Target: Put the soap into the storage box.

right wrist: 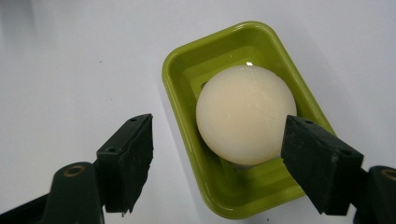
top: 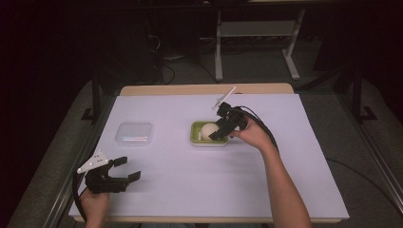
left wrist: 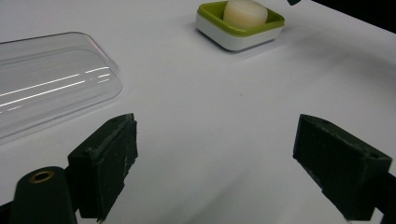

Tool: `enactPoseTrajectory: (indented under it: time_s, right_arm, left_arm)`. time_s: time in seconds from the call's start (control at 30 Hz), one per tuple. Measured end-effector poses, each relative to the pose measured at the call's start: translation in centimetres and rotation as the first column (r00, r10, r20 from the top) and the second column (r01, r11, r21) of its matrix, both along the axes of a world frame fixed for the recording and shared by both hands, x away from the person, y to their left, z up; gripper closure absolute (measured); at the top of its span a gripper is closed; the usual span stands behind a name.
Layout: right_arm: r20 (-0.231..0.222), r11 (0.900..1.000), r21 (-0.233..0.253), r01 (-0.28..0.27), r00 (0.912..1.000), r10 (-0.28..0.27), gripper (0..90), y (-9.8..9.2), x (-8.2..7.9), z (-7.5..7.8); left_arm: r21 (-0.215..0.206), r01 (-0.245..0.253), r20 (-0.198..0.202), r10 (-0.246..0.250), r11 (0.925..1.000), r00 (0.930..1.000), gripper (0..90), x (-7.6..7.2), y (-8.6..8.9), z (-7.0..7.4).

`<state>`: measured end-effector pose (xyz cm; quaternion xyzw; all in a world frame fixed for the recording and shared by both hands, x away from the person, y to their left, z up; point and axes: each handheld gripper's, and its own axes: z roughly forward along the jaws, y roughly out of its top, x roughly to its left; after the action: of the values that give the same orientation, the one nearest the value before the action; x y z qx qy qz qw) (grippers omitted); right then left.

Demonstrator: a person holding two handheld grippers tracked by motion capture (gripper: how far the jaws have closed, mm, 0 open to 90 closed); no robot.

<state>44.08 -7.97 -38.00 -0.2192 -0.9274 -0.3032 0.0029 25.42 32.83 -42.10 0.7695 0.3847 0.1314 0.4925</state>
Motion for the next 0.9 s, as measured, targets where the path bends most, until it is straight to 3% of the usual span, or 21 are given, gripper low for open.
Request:
enactPoseTrajectory:
  time_s: [0.9]
  right_arm:
    - [0.019,0.999,0.035,-0.024,0.9995,0.024,24.4,-1.7,-2.9,-0.4]
  left_arm:
    - [0.005,0.006,0.003,-0.006,1.0,1.0,13.2,0.0,-0.1,0.0]
